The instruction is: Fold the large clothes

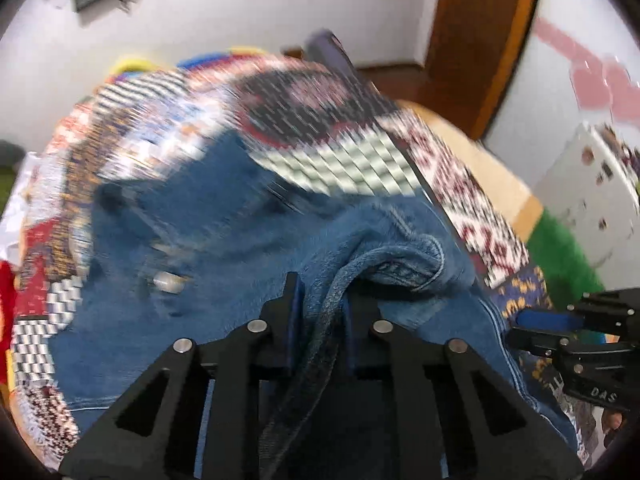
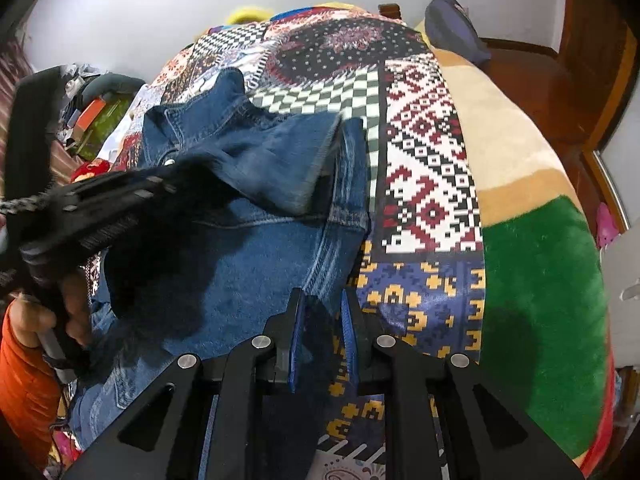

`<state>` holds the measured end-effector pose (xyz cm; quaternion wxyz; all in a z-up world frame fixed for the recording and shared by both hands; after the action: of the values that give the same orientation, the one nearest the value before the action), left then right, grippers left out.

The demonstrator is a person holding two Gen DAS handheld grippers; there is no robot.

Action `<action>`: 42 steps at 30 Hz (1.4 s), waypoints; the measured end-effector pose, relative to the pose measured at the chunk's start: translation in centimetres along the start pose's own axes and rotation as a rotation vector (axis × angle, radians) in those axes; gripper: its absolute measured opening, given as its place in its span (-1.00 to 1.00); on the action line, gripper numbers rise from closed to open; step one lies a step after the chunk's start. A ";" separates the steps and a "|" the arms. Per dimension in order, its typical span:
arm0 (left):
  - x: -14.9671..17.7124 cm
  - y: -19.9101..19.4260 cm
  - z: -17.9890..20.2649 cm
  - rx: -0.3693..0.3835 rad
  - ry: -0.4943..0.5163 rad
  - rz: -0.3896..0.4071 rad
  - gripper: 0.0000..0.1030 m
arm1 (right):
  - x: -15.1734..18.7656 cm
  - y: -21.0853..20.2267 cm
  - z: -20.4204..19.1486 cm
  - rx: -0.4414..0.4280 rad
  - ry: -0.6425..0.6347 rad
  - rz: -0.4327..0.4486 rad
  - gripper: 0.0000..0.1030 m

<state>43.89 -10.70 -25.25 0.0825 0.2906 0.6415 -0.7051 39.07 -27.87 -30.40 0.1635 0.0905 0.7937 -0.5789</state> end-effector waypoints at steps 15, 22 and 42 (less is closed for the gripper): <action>6.2 -8.0 -13.6 -0.148 -0.215 0.136 -0.79 | -2.1 4.0 -3.7 0.153 -0.190 -0.046 -0.72; 14.4 -4.8 -18.5 -0.087 -0.407 0.011 -0.79 | -1.4 3.8 -4.1 0.234 -0.248 -0.022 -0.72; 27.0 -6.0 -23.8 -0.193 -0.603 -0.125 -0.59 | 1.2 3.6 -2.1 0.289 -0.198 -0.040 -0.48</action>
<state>26.14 19.92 -34.16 0.2525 0.0198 0.6687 -0.6990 38.83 -24.80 -33.41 0.2147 0.0398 0.6838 -0.6963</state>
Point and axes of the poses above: each gripper's, at about its wrist camera, not at the fingertips, and y roughly the way its jaws point, z to its right, x to its underside, the point moved 5 cm from there along y, roughly the way its jaws point, and after that the axes turned 5 degrees about -z, right-handed, at the moved point
